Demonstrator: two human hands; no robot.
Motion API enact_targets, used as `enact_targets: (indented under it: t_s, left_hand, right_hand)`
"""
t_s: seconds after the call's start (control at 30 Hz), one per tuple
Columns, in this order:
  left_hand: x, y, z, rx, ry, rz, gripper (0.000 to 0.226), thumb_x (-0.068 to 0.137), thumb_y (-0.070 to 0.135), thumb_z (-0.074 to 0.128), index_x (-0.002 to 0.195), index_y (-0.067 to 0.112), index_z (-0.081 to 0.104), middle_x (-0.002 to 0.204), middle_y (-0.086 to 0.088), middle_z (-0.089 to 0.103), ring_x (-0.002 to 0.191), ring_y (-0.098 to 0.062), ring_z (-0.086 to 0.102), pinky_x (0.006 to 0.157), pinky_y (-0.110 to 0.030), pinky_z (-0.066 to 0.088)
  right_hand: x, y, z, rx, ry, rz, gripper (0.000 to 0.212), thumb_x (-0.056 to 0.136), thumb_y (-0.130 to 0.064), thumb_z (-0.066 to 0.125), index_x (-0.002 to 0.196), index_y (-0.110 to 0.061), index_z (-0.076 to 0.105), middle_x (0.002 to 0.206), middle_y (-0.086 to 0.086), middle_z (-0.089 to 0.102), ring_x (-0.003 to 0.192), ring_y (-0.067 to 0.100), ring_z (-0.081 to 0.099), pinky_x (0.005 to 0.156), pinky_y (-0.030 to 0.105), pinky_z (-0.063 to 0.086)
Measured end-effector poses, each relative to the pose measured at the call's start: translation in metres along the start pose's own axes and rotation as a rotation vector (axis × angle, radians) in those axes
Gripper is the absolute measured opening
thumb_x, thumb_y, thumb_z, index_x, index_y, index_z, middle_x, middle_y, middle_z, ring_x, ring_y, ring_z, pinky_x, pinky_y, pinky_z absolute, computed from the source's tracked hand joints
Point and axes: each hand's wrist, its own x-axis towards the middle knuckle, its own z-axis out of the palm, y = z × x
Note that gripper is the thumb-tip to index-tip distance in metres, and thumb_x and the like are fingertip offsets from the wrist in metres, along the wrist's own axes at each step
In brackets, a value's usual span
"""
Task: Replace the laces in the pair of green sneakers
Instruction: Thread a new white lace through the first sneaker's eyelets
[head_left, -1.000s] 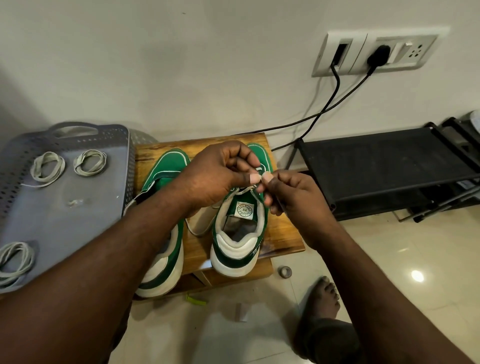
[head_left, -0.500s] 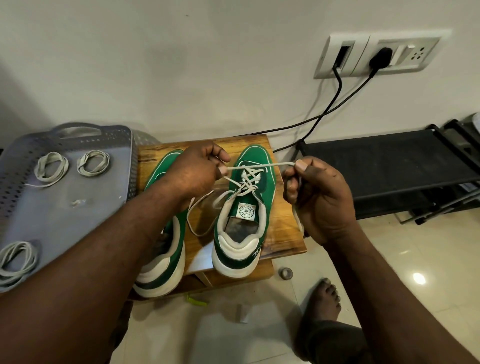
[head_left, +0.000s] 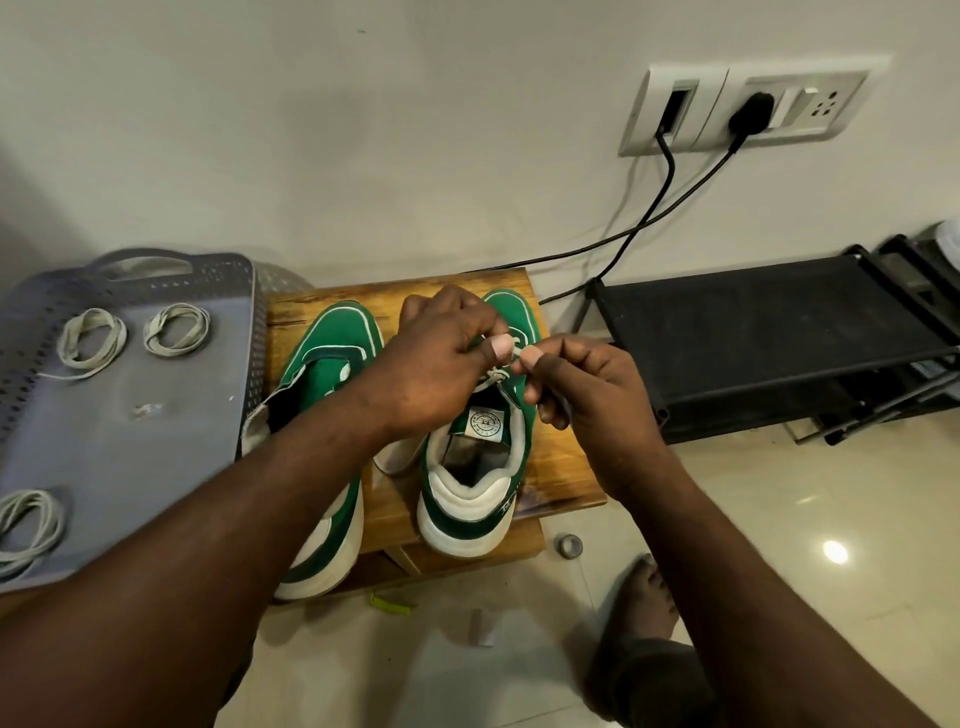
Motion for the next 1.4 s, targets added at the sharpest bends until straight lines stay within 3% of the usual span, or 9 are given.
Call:
enact_targets:
  t_s: [0.2,0.4,0.5,0.67,0.8,0.93,1.07,1.2,1.4]
  left_hand:
    - [0.001,-0.034,-0.027,0.429,0.164,-0.392,0.026,0.101,0.03,0.06,0.127,0.026,0.064,0.143,-0.007,0.048,0.134,-0.036,0.033,0.103,-0.052,0.036]
    - [-0.007,-0.001,-0.007,0.192,0.04,0.13,0.02,0.106,0.041,0.048,0.12,0.04,0.063,0.14,0.011,0.048,0.135,-0.023,0.027,0.107,-0.049,0.035]
    - [-0.003,0.0,0.0,0.222,-0.069,0.033,0.012,0.107,0.037,0.049,0.115,0.038,0.058,0.132,0.009,0.05,0.128,-0.021,0.03,0.106,-0.052,0.038]
    - [0.004,-0.03,-0.024,0.484,0.081,-0.199,0.025,0.103,0.04,0.054,0.125,0.033,0.064,0.14,0.003,0.049,0.133,-0.029,0.033,0.106,-0.053,0.036]
    - [-0.003,-0.02,-0.016,0.232,-0.039,-0.022,0.026,0.102,0.053,0.048,0.125,0.046,0.059,0.148,0.011,0.043,0.143,-0.025,0.023,0.115,-0.058,0.03]
    - [-0.005,-0.004,-0.005,0.241,-0.091,0.063,0.004,0.103,0.048,0.051,0.107,0.047,0.052,0.135,0.017,0.049,0.13,-0.017,0.027,0.109,-0.054,0.034]
    - [-0.001,-0.011,-0.012,0.201,-0.093,0.032,0.011,0.099,0.051,0.056,0.102,0.042,0.061,0.116,0.024,0.057,0.12,-0.014,0.032,0.103,-0.048,0.036]
    - [-0.007,-0.004,-0.011,0.033,-0.139,0.051,0.017,0.099,0.047,0.061,0.094,0.034,0.071,0.091,0.013,0.067,0.095,-0.003,0.05,0.075,-0.03,0.038]
    - [-0.001,-0.012,-0.014,-0.088,-0.004,-0.084,0.009,0.095,0.031,0.075,0.088,0.028,0.079,0.073,0.01,0.074,0.068,-0.002,0.068,0.066,-0.026,0.049]
  right_hand:
    - [0.0,0.001,-0.007,0.006,-0.011,0.002,0.026,0.106,-0.014,0.058,0.089,-0.002,0.073,0.066,0.005,0.061,0.057,0.011,0.05,0.055,0.019,0.041]
    - [0.001,0.004,0.0,-0.023,-0.007,0.004,0.025,0.105,-0.012,0.06,0.089,0.001,0.073,0.065,0.006,0.062,0.056,0.01,0.05,0.054,0.018,0.041]
    - [0.001,0.006,0.0,-0.066,-0.007,0.007,0.024,0.104,-0.014,0.061,0.089,0.001,0.073,0.064,0.006,0.064,0.056,0.008,0.052,0.056,0.019,0.042]
    - [0.002,0.006,-0.009,-0.087,0.018,0.033,0.026,0.105,-0.018,0.061,0.091,0.0,0.073,0.067,0.003,0.065,0.058,0.008,0.053,0.056,0.02,0.042]
    - [0.002,0.008,-0.005,-0.11,0.012,0.027,0.024,0.105,-0.018,0.062,0.09,-0.003,0.073,0.068,0.004,0.065,0.058,0.006,0.053,0.057,0.019,0.043]
    - [0.002,0.008,-0.004,-0.126,0.009,0.021,0.022,0.105,-0.016,0.062,0.091,-0.002,0.073,0.069,0.006,0.065,0.058,0.009,0.053,0.057,0.02,0.043]
    - [0.001,0.009,-0.008,-0.144,0.016,0.041,0.022,0.104,-0.021,0.064,0.09,-0.007,0.073,0.071,0.005,0.067,0.061,0.012,0.054,0.061,0.026,0.045]
    - [-0.001,0.007,-0.004,-0.186,0.011,0.047,0.017,0.103,-0.014,0.063,0.09,-0.007,0.071,0.069,0.002,0.068,0.06,0.008,0.058,0.061,0.024,0.048]
    - [-0.003,0.009,-0.005,-0.609,0.003,0.08,0.03,0.086,-0.049,0.081,0.103,-0.028,0.068,0.093,-0.01,0.07,0.083,0.003,0.068,0.071,0.026,0.059]
